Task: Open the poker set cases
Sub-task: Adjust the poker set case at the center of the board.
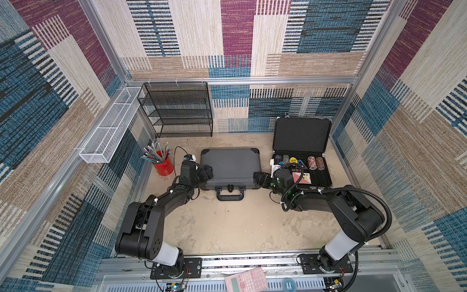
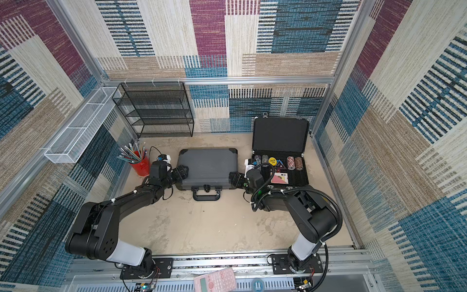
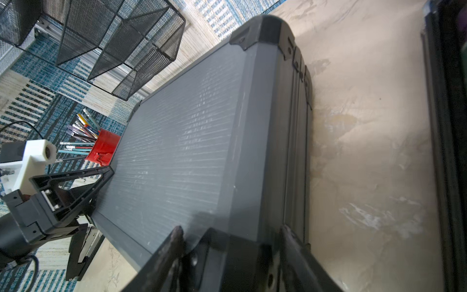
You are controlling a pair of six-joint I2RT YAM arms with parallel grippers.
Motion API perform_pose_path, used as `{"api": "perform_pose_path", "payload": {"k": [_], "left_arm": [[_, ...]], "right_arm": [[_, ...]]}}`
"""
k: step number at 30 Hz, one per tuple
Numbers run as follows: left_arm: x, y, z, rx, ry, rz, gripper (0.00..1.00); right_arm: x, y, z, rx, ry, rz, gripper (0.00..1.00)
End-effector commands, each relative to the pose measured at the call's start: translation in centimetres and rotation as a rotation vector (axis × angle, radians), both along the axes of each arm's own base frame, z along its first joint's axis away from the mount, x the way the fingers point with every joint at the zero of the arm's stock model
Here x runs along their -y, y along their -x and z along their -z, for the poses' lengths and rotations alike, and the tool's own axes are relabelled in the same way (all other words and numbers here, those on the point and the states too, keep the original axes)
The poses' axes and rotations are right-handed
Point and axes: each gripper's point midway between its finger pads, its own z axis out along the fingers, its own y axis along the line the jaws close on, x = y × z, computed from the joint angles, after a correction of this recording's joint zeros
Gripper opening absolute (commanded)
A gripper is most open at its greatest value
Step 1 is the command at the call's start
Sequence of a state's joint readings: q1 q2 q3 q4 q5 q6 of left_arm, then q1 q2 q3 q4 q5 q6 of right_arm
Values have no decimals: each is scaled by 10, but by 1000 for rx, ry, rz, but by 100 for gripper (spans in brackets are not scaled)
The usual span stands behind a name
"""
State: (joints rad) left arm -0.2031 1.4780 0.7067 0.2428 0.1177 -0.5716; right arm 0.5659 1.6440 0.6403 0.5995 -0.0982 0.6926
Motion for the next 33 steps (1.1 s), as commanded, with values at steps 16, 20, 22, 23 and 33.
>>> {"api": "perform_pose_path", "payload": {"k": [16, 20, 22, 23, 33], "left_arm": [[5, 35, -20, -41, -16, 45, 99], [-6, 43, -25, -23, -36, -4, 99], [-8, 48, -28, -15, -31, -15, 98], [-7, 51, -28, -10, -28, -16, 99], [5, 86, -12, -47, -19, -37, 99]], "right_arm": [[7, 28, -27, 49, 82, -58, 100], [16, 38, -32, 89, 64, -45, 100], [17, 45, -36, 112, 43, -61, 100], [17, 48, -39, 123, 29, -70, 100], [20, 91, -31, 104, -100, -146, 88]]}}
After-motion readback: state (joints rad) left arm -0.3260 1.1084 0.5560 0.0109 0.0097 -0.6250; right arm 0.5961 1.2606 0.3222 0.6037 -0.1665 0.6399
